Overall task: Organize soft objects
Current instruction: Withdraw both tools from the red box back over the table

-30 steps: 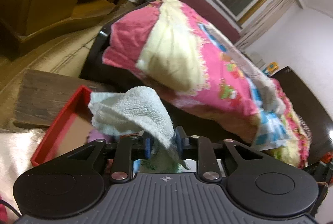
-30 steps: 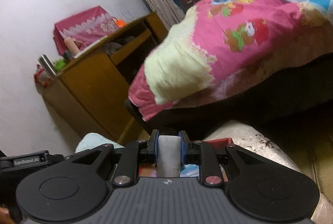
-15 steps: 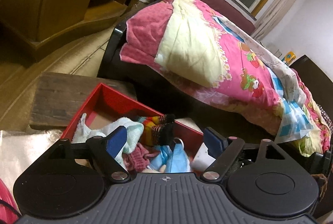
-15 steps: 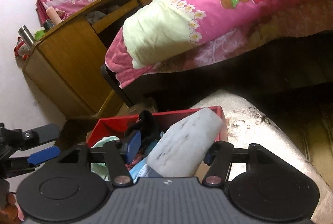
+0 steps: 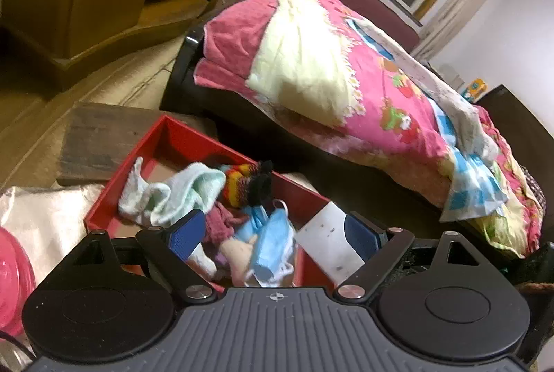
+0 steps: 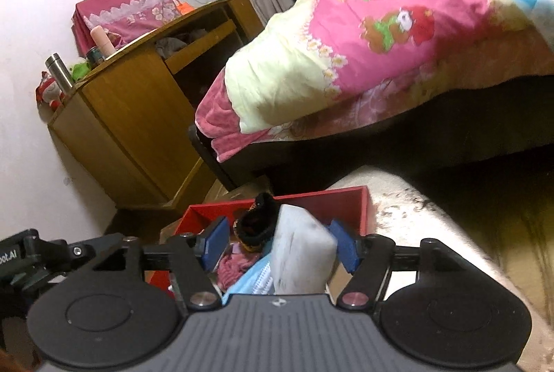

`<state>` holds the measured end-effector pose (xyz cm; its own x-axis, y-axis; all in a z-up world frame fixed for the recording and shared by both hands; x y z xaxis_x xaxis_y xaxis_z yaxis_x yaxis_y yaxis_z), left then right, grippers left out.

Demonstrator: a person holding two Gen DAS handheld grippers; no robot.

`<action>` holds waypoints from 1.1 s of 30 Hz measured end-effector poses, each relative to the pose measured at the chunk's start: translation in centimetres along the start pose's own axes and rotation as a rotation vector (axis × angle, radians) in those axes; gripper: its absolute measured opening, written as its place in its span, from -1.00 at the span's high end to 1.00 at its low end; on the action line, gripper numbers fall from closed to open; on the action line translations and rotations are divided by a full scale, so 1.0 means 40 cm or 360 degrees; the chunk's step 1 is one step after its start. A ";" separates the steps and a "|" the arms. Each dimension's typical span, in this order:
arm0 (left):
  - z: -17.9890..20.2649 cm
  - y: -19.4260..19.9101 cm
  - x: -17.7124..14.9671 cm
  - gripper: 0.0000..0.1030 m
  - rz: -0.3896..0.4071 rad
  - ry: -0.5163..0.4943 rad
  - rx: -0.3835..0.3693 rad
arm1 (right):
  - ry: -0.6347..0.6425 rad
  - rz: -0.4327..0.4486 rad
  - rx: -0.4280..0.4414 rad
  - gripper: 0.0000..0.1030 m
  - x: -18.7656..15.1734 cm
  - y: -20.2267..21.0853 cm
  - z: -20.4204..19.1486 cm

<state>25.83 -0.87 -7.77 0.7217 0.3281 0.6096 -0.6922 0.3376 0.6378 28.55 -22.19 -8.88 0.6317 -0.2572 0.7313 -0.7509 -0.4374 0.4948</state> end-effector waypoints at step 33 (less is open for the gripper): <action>0.031 0.122 -0.175 -0.66 -0.0190 -0.0020 -0.0189 | -0.0103 -0.0134 0.0042 0.12 -0.137 0.150 -0.005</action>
<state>17.38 -2.62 -8.34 0.7983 0.2683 0.5392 -0.5965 0.4756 0.6465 20.55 -23.21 -9.82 0.7042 -0.2731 0.6554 -0.6897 -0.4821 0.5402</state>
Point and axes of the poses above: each gripper's, at about its wrist camera, not at the fingertips, and y roughly against the way its jaws point, z to its right, x to its top, the point moved 10 cm from there along -y, roughly the way its jaws point, and after that the axes turned 2 degrees about x, right-handed, at the moved point
